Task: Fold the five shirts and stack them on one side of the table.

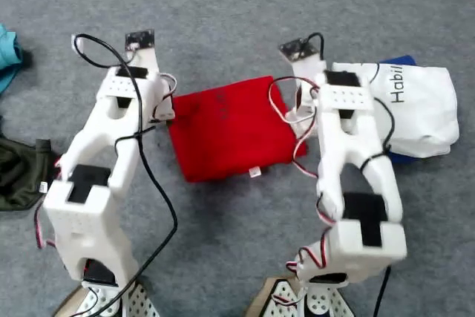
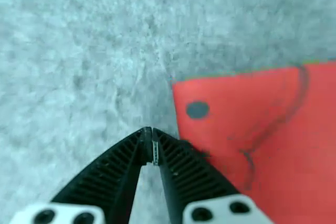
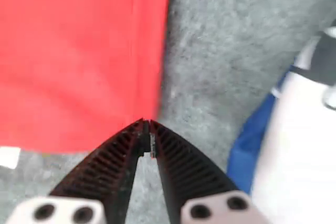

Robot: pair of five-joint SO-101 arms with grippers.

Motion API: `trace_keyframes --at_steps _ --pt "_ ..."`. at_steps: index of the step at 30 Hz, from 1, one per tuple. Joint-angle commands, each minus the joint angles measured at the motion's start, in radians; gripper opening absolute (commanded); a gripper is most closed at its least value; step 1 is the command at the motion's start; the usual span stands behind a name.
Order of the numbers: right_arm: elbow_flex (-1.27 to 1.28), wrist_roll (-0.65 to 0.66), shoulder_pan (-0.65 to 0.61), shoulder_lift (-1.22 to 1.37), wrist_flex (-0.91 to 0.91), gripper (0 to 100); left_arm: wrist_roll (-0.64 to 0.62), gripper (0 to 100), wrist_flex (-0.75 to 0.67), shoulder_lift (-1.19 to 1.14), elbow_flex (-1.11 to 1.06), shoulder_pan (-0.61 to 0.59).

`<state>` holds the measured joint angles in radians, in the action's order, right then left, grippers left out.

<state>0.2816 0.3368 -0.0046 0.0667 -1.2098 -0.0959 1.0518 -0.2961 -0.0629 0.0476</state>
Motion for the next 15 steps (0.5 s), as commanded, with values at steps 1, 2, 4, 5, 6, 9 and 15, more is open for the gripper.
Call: trace_keyframes --at_steps 1,2,4,5,6,9,15 --pt "-0.058 0.029 -0.005 -0.142 -0.040 0.2 0.012 2 0.084 0.206 0.002 0.046" --pt "-0.058 0.046 -0.018 -0.157 -0.035 0.2 0.012 2 0.103 0.257 -0.026 0.064" --pt "-0.067 0.060 -0.039 -0.159 -0.011 0.2 0.011 2 0.115 0.354 -0.103 0.123" --pt "-0.082 0.061 -0.054 -0.151 0.003 0.2 0.011 2 0.112 0.404 -0.152 0.153" --pt "-0.099 0.061 -0.062 -0.134 0.020 0.2 0.006 2 0.109 0.450 -0.203 0.187" --pt "-0.206 0.061 -0.085 -0.059 0.041 0.2 0.003 2 0.109 0.556 -0.333 0.293" --pt "-0.538 0.018 -0.113 0.228 -0.009 0.2 0.009 2 0.066 0.576 -0.476 0.341"
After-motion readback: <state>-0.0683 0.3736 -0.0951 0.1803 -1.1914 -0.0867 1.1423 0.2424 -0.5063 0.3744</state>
